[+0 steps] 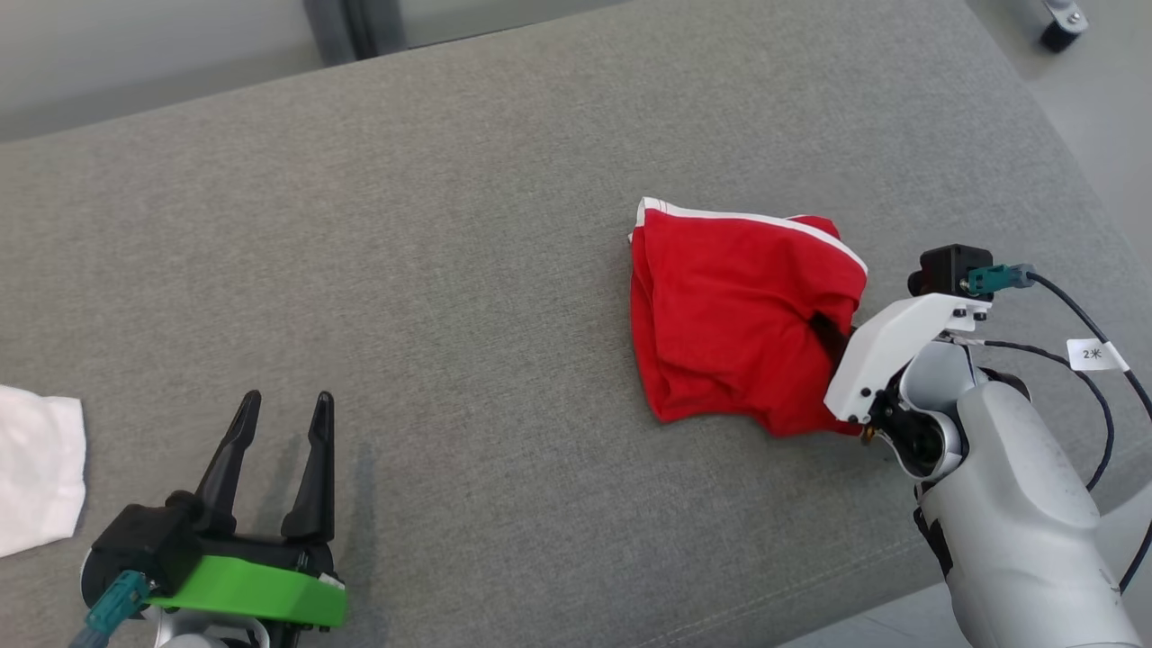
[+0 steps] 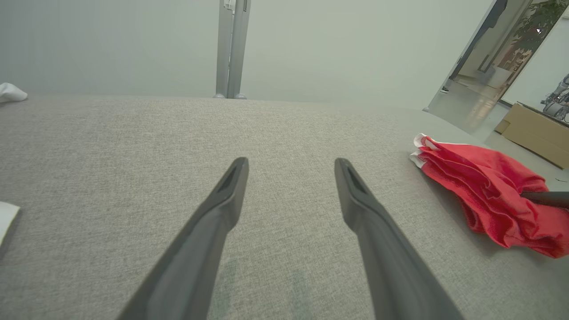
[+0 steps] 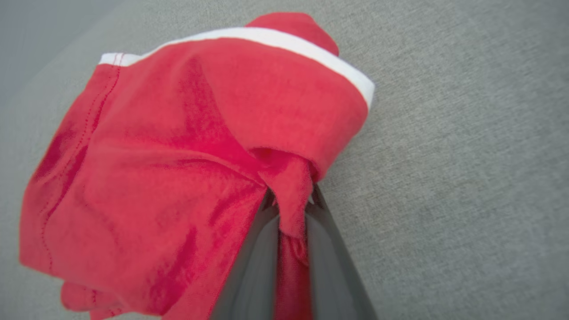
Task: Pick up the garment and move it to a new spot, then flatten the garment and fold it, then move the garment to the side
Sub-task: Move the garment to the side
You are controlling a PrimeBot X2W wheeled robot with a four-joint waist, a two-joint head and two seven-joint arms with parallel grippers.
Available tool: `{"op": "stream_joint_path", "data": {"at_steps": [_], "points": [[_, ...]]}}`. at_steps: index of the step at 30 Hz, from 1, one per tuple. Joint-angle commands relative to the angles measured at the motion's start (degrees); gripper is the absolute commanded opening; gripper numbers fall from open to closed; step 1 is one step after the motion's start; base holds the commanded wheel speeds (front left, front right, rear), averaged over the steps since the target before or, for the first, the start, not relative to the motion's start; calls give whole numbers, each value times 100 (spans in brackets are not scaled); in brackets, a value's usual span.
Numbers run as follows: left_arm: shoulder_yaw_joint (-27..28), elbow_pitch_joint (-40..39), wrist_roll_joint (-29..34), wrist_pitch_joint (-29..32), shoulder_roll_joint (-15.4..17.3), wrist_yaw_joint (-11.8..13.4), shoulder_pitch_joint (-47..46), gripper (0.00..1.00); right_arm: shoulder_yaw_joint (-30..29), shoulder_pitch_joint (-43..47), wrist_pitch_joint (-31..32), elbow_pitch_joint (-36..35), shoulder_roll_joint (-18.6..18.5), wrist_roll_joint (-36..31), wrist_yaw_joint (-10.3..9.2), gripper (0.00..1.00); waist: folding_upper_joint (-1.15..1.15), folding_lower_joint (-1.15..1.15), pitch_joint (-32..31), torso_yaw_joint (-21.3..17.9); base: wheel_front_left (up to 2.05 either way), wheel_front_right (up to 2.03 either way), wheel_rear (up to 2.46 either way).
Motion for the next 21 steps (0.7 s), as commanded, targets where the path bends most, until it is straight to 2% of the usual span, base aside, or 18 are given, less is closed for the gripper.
{"op": "stream_joint_path", "data": {"at_steps": [1,10,15,21], "points": [[30,-37,-32,1,79,-18,-94,100,-23,-25,-44,-71,-16,-68,-6,0,0,0,353,-371,0,0,0],[-86,-223,-92,2,281,-18,-323,100,-143,-791,236,-241,-414,-835,-6,0,0,0,807,-272,0,0,0],[-98,-229,-126,2,458,-17,-351,100,-395,-1268,509,-186,-722,-1285,-6,0,0,0,1001,-56,0,0,0],[-34,-217,-183,2,610,-17,-233,100,-645,-1469,834,-224,-1326,-1715,-7,0,0,0,1094,204,0,0,0]]}}
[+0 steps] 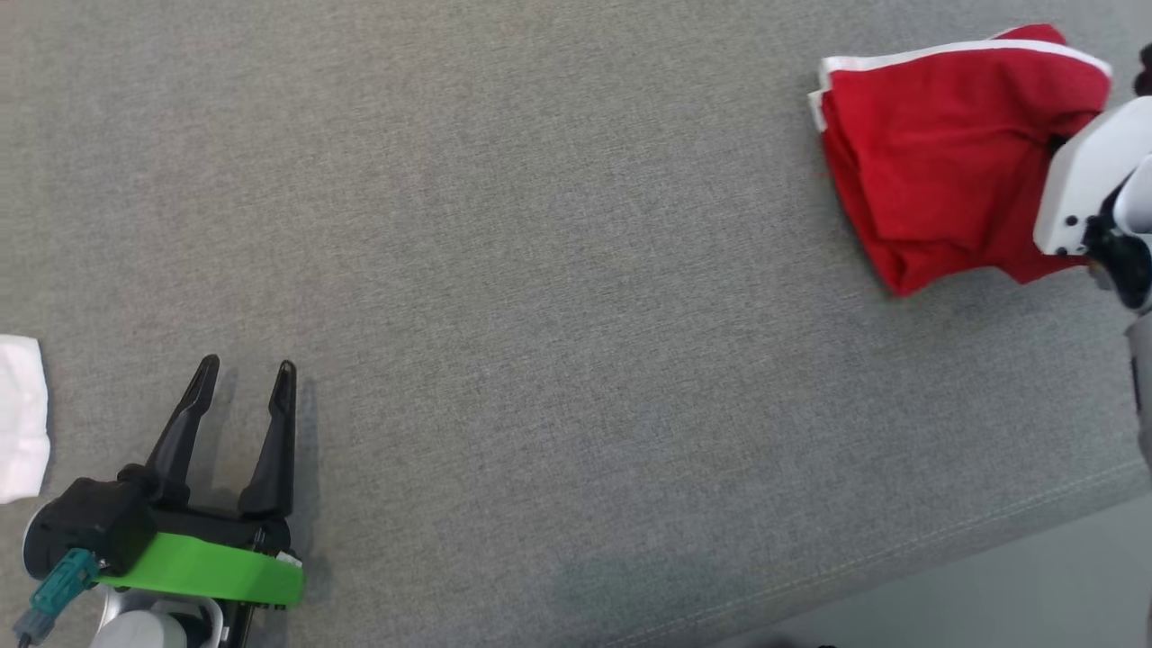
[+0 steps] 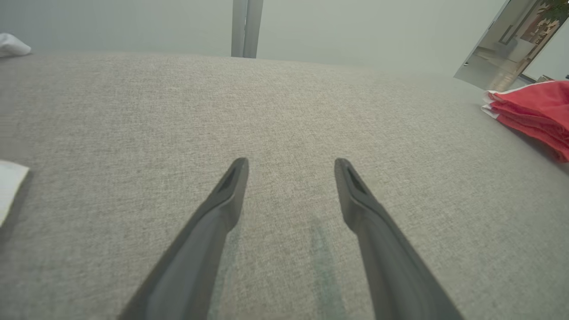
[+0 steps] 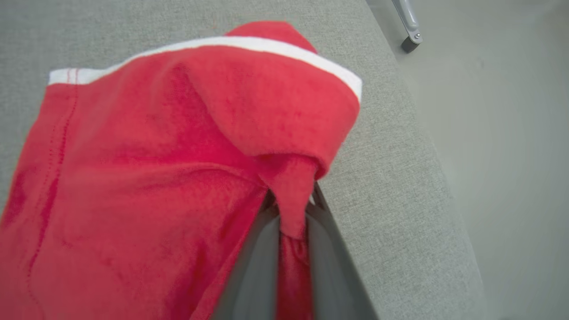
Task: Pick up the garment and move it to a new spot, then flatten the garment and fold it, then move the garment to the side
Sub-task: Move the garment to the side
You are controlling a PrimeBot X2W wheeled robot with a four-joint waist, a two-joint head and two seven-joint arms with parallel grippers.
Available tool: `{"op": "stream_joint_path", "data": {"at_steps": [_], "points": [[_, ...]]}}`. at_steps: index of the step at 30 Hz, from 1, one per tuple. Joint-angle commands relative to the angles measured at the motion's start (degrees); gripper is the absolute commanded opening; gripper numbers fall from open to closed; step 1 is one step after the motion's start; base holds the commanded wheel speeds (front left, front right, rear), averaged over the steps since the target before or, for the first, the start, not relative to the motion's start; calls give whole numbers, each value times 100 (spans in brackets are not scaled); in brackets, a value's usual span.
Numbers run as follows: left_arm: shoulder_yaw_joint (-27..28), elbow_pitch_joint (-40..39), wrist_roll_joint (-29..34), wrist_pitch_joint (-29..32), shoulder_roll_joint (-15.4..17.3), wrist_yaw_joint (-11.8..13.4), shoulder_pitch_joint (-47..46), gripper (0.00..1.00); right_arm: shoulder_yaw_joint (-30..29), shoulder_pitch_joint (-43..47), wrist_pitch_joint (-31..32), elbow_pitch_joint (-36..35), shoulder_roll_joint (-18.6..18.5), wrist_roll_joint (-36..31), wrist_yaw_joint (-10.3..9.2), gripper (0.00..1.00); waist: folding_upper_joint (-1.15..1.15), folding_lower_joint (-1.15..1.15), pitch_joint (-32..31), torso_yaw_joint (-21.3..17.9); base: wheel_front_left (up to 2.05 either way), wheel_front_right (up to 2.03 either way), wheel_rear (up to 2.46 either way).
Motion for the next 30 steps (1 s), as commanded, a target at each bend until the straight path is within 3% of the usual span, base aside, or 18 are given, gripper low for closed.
{"op": "stream_joint_path", "data": {"at_steps": [1,7,12,13,14,15,23,30], "points": [[11,-2,-48,2,32,-17,42,100,-24,-11,35,-12,-130,-85,-6,0,0,-1,65,150,0,0,0],[40,-29,-79,2,82,-18,110,100,-172,4,12,41,-731,-477,-6,0,0,-1,99,282,0,0,0],[46,-47,-78,2,115,-17,117,100,-306,-101,-418,127,-708,-924,-7,0,0,-1,170,296,0,0,0],[47,-43,-76,2,116,-17,112,100,-351,-102,-529,148,-683,-1062,-7,9,0,-1,179,294,0,0,0],[45,-35,-72,2,117,-17,103,100,-353,-99,-660,152,-660,-1200,-6,75,0,-1,186,295,0,0,0],[38,-17,-70,2,122,-17,85,100,-501,-126,-883,199,-618,-1424,-7,100,0,-1,191,296,0,0,0],[61,109,-84,2,7,-18,116,100,-911,-173,-1767,401,-427,-2017,-7,100,0,-1,10,291,0,0,0],[84,240,-26,2,-246,-18,115,100,-861,-177,-2686,330,-128,-1899,-6,100,0,-1,-411,335,0,0,0]]}}
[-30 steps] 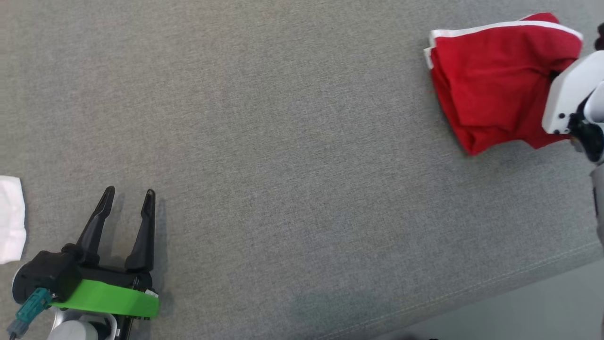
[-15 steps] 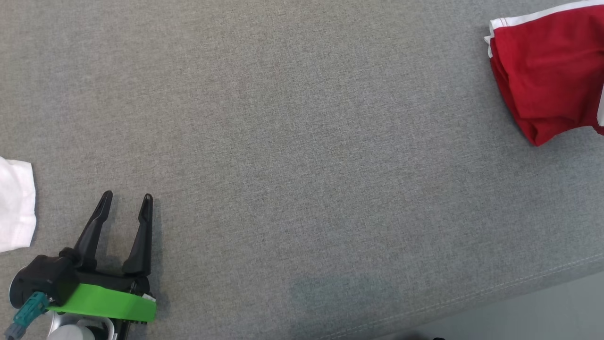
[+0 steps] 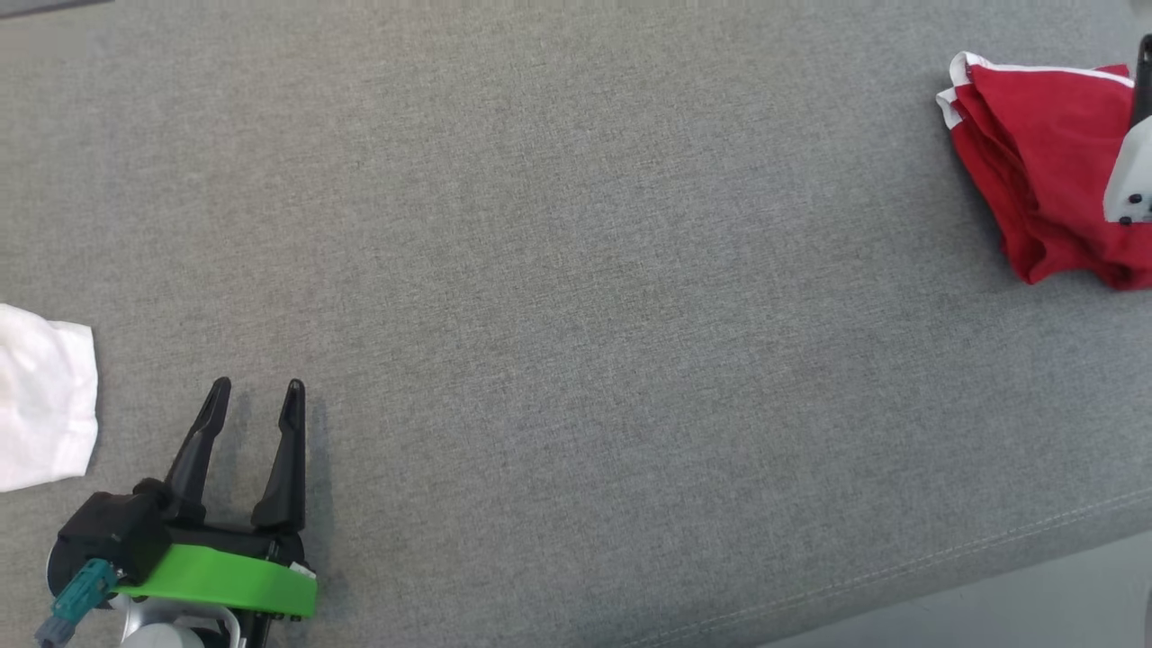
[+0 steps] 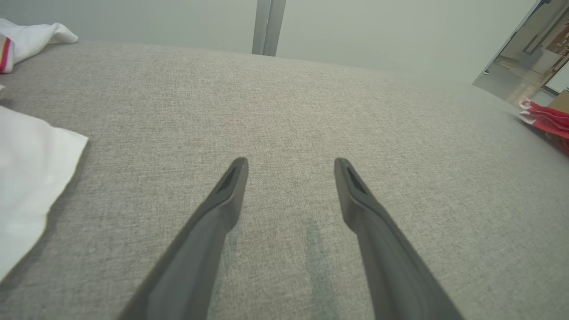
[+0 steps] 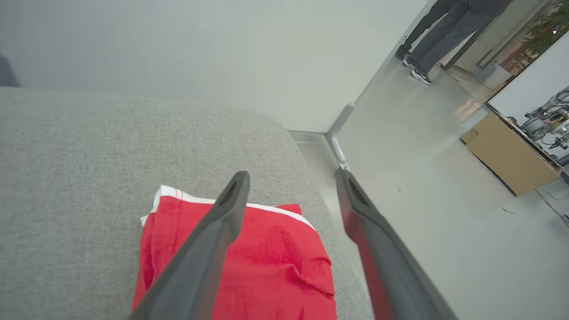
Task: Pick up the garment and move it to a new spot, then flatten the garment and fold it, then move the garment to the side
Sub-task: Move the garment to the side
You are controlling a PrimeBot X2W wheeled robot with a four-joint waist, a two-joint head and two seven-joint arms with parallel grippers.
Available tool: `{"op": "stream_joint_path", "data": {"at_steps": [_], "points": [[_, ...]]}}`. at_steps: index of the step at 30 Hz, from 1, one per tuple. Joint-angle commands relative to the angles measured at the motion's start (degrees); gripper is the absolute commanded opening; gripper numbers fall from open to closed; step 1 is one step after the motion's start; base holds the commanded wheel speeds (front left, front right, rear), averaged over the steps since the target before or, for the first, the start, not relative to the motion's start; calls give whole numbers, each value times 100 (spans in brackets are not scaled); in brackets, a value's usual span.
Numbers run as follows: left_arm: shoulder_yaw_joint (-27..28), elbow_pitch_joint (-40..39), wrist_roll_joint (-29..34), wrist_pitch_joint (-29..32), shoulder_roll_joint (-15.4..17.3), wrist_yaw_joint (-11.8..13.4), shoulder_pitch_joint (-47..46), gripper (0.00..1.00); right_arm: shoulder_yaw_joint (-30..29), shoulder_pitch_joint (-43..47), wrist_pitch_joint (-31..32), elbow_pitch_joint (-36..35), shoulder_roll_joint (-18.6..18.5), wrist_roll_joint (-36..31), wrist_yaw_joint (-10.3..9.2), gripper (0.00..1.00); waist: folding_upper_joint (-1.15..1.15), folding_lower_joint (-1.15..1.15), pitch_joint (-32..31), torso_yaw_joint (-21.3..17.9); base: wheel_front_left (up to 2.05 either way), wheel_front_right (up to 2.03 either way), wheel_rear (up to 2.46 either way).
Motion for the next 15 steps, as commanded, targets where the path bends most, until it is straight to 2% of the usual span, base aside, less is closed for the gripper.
{"op": "stream_joint_path", "data": {"at_steps": [1,7,15], "points": [[32,29,25,2,-54,-19,15,100,9,37,-161,-47,36,58,-7,100,0,-1,-231,38,0,0,0],[75,236,108,1,-319,-18,80,100,377,588,-903,-467,103,324,-8,100,0,-1,-807,246,0,0,0],[221,545,289,1,-648,-19,362,100,840,2197,-1410,-1670,349,800,-8,100,0,-1,-1570,567,0,0,0]]}}
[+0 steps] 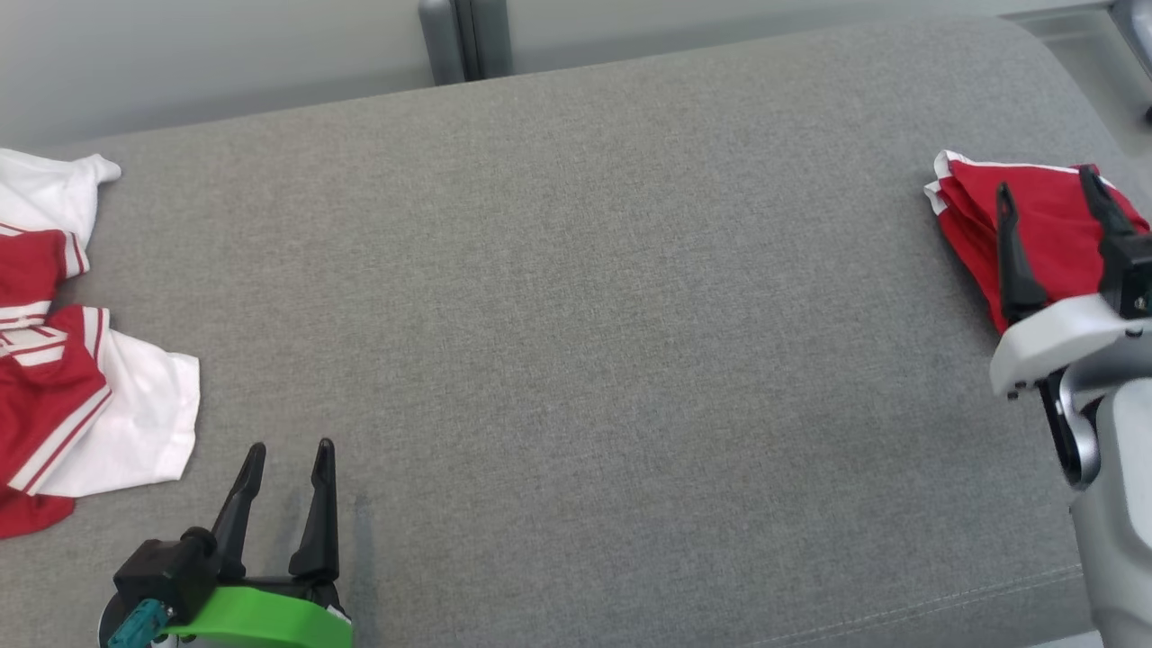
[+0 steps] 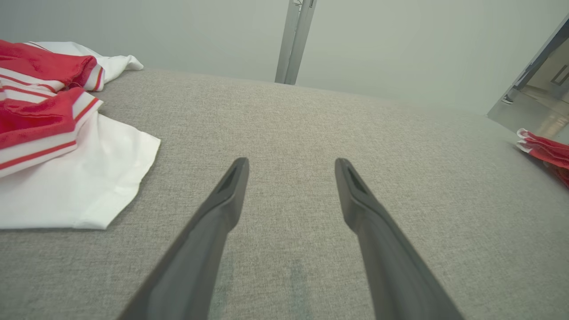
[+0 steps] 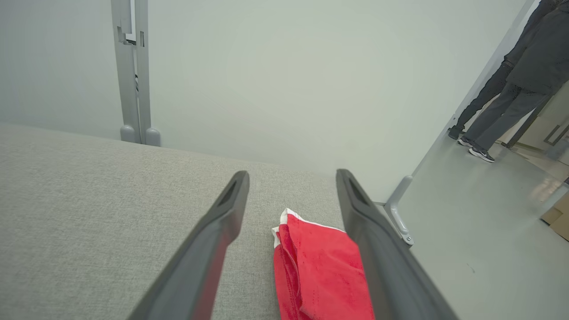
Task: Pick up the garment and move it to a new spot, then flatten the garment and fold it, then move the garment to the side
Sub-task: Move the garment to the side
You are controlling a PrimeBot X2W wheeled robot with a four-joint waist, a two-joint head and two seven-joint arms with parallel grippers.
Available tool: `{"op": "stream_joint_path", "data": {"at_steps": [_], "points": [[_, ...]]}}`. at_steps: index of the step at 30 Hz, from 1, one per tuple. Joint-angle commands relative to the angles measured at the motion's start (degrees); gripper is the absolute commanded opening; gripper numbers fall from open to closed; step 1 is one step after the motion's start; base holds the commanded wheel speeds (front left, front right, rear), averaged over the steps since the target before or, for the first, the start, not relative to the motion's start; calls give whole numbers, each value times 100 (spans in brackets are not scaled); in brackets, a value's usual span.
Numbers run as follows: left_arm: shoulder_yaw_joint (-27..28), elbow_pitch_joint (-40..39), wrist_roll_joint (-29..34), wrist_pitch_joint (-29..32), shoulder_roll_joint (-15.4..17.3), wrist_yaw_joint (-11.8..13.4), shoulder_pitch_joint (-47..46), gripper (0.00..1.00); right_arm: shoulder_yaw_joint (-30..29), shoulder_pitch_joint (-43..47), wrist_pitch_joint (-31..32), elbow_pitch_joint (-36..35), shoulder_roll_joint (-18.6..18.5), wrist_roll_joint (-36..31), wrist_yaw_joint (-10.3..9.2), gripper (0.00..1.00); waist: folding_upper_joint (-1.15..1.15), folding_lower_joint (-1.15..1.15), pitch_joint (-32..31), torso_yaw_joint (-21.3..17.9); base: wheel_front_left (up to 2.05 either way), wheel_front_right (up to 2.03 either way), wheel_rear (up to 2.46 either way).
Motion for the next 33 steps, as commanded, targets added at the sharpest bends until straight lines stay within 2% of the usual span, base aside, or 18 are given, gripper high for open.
{"op": "stream_joint_path", "data": {"at_steps": [1,7,16,20,33], "points": [[46,42,74,2,-30,-17,110,100,0,282,-74,-208,19,88,-9,100,0,0,-489,301,0,0,0],[169,196,200,2,-167,-17,249,100,13,1408,-252,-983,374,211,-9,100,0,0,-762,521,0,0,0],[102,360,371,2,-168,-17,327,100,-217,2598,-510,-1358,721,-33,-8,100,0,0,-1069,835,0,0,0],[129,380,407,2,-109,-17,323,100,-215,2926,-616,-1309,907,22,-9,100,0,0,-1138,869,0,0,0],[409,437,458,2,-203,-17,489,100,-124,3345,-631,-1364,1115,179,-9,100,0,0,-1206,751,0,0,0]]}}
